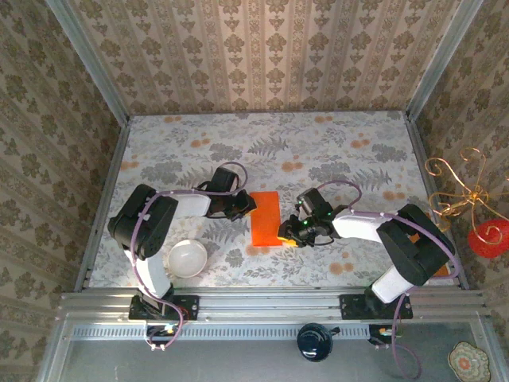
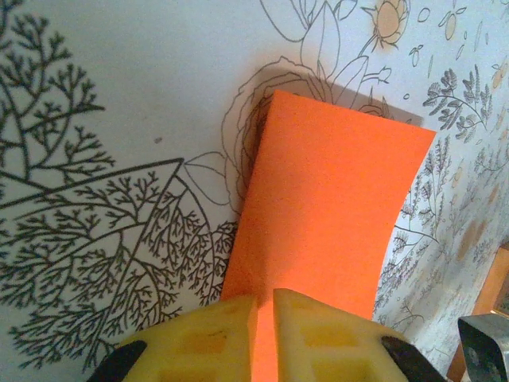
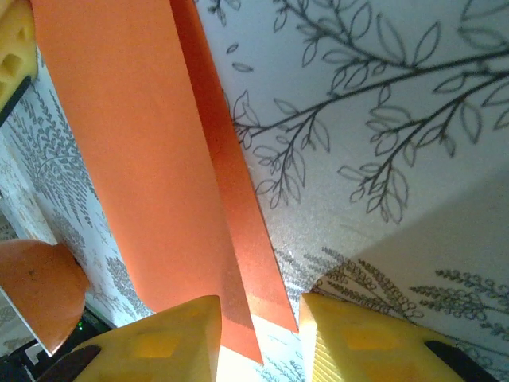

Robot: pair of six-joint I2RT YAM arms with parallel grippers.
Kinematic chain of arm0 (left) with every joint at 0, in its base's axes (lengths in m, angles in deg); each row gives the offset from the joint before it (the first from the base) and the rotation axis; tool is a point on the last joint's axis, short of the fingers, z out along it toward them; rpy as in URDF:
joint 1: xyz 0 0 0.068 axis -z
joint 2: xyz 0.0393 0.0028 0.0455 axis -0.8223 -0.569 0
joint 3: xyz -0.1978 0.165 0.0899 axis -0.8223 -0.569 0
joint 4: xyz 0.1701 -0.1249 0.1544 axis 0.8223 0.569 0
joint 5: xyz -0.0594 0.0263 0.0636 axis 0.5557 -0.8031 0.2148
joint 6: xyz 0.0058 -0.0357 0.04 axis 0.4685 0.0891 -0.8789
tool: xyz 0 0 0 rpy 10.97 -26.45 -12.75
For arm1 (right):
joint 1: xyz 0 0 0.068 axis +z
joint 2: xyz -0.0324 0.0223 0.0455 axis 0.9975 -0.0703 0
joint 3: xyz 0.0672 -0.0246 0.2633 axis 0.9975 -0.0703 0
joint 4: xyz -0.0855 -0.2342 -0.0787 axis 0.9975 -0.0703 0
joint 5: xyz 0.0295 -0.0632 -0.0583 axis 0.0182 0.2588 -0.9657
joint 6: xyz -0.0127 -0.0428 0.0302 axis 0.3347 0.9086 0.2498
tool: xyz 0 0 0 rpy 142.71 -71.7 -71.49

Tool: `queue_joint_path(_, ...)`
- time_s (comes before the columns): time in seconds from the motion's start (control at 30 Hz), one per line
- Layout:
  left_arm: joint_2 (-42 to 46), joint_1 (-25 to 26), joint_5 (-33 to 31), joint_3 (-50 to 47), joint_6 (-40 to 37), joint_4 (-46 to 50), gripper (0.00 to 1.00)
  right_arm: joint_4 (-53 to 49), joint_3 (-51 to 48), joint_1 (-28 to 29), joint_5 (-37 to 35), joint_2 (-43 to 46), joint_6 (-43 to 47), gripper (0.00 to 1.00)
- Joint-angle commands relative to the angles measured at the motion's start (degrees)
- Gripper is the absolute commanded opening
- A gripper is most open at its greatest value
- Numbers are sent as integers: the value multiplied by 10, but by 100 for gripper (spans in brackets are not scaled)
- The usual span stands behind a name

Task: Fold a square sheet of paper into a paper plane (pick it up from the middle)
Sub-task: Fold the triangle a second time at the center of the table.

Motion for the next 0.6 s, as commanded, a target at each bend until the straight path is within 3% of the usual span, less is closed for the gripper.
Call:
queue_joint_path(0.0, -3, -5, -41, -21, 7, 26, 17, 20, -11, 11, 22, 11, -16, 30)
queue_joint_path(0.57, -2, -4, -28, -25, 3, 19, 16, 63, -20, 12, -10, 29, -23, 23)
